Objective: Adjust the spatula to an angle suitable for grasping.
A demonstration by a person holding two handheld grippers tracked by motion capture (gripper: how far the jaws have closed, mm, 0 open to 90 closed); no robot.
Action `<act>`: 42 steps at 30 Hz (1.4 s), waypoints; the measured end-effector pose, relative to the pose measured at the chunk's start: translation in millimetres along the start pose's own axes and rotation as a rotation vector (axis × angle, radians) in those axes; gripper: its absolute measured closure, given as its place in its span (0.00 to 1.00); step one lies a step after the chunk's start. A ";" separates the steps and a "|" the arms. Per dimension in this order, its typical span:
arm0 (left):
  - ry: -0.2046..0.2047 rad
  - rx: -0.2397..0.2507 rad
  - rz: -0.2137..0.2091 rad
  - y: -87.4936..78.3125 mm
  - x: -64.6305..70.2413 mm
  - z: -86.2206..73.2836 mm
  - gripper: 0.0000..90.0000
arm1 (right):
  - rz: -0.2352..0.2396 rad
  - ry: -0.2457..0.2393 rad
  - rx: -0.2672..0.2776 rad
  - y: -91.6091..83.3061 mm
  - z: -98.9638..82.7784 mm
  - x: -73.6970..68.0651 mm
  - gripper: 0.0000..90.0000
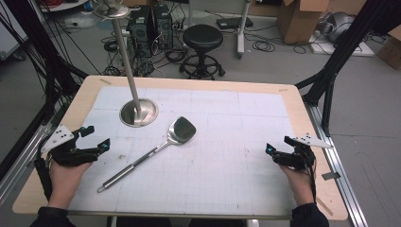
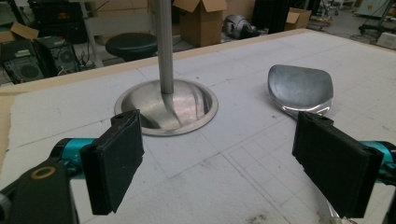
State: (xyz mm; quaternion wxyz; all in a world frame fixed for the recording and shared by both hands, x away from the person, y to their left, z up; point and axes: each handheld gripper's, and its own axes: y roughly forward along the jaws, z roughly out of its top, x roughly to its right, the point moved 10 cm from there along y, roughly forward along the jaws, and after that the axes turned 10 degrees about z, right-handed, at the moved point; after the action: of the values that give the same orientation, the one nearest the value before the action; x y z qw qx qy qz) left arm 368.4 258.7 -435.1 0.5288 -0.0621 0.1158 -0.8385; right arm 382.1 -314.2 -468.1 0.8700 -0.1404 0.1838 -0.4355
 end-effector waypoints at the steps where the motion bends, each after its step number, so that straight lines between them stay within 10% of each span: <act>1: 0.000 0.000 0.000 0.0 0.0 0.0 0.19 | 0.000 0.000 0.000 0.0 0.0 0.0 0.12; 27: -0.003 0.023 0.001 -5.1 1.8 8.2 0.19 | -0.008 0.004 -0.017 1.8 -1.4 1.2 0.12; 42: 0.089 -0.018 -0.067 2.2 40.4 19.4 0.19 | -0.014 0.010 -0.016 1.6 -1.4 2.6 0.12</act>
State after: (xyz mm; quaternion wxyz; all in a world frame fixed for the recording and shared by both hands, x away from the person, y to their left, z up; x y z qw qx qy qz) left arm 357.3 218.9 -417.7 0.4940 -0.0336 0.1446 -0.8567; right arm 384.0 -315.5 -470.5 0.8649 -0.1466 0.1906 -0.4407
